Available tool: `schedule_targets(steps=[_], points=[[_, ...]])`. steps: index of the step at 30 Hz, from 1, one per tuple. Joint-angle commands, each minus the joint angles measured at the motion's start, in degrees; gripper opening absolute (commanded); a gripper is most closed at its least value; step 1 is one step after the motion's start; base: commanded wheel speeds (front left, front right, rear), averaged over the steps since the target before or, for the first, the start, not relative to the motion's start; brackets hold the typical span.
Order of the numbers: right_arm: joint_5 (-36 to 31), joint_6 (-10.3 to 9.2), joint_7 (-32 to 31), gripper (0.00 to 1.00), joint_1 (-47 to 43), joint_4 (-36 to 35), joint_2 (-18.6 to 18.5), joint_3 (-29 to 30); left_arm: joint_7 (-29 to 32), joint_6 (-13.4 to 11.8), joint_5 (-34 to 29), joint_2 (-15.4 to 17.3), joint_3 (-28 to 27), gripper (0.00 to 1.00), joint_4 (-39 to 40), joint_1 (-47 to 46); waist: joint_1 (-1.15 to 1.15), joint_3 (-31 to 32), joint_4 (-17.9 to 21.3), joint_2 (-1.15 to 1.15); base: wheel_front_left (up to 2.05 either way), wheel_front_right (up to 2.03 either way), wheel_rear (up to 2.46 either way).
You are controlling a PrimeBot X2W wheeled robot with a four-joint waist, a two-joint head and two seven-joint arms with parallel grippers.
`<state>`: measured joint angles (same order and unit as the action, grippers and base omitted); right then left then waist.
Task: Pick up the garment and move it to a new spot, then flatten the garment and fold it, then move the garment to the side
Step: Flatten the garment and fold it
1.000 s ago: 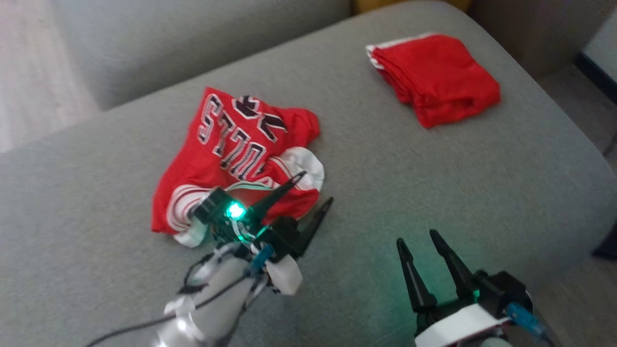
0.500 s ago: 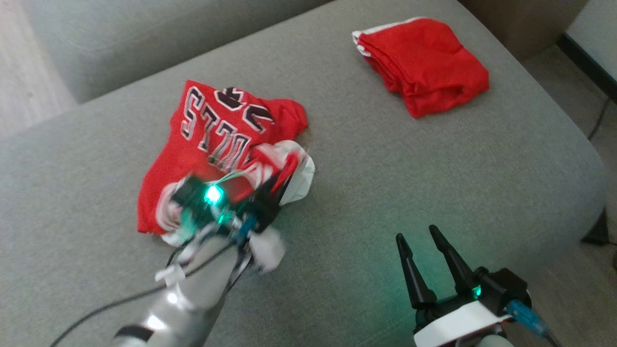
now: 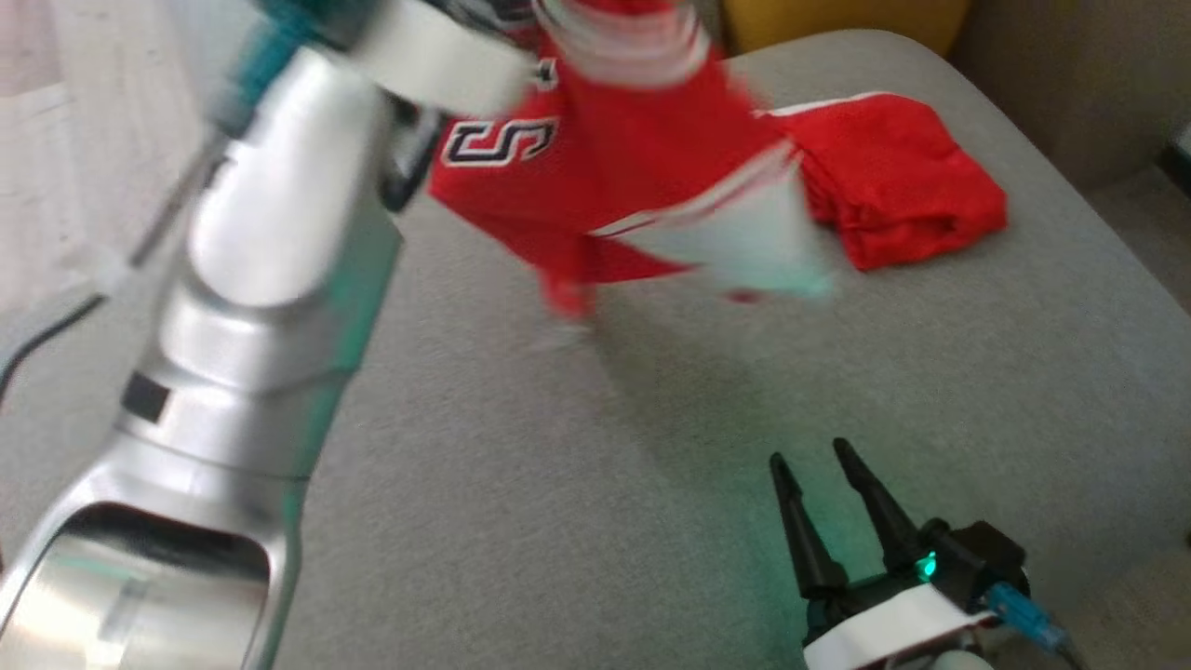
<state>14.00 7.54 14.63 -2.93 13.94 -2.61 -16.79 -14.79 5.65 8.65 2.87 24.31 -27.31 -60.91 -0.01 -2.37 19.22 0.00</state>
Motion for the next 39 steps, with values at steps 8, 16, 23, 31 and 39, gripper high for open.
schedule_targets(steps=[8,16,23,31,39], points=[[-0.3,-0.05,0.4,1.00,-0.2,-2.2,-0.3,1.6,-0.2,0.5,9.2,4.1,-8.5,0.00,0.8,21.2,0.01,0.9,-9.3,0.00,0.00,0.00,0.00],[-1.8,-0.05,0.4,1.00,0.3,-2.0,-0.3,3.2,-0.2,-0.1,11.3,5.4,-14.5,0.09,2.3,43.3,0.01,-1.3,-15.7,0.00,0.00,0.00,0.00],[-2.5,-0.05,0.4,1.00,0.8,-1.6,-0.3,3.2,-0.2,-2.8,5.4,4.7,-21.4,1.00,8.1,50.0,0.01,-1.9,-19.3,0.00,0.00,0.00,0.00],[-3.3,-0.05,0.4,1.00,0.6,-1.5,-0.3,4.6,-0.2,-2.4,-3.3,1.6,-19.2,1.00,20.2,57.9,0.01,-2.0,-20.4,0.00,0.00,0.00,0.00],[-3.8,-0.05,0.4,1.00,0.9,-1.8,-0.3,5.1,-0.2,-2.5,-9.3,0.9,-10.6,1.00,18.6,59.3,0.01,-3.0,-18.2,0.00,0.00,0.00,0.00]])
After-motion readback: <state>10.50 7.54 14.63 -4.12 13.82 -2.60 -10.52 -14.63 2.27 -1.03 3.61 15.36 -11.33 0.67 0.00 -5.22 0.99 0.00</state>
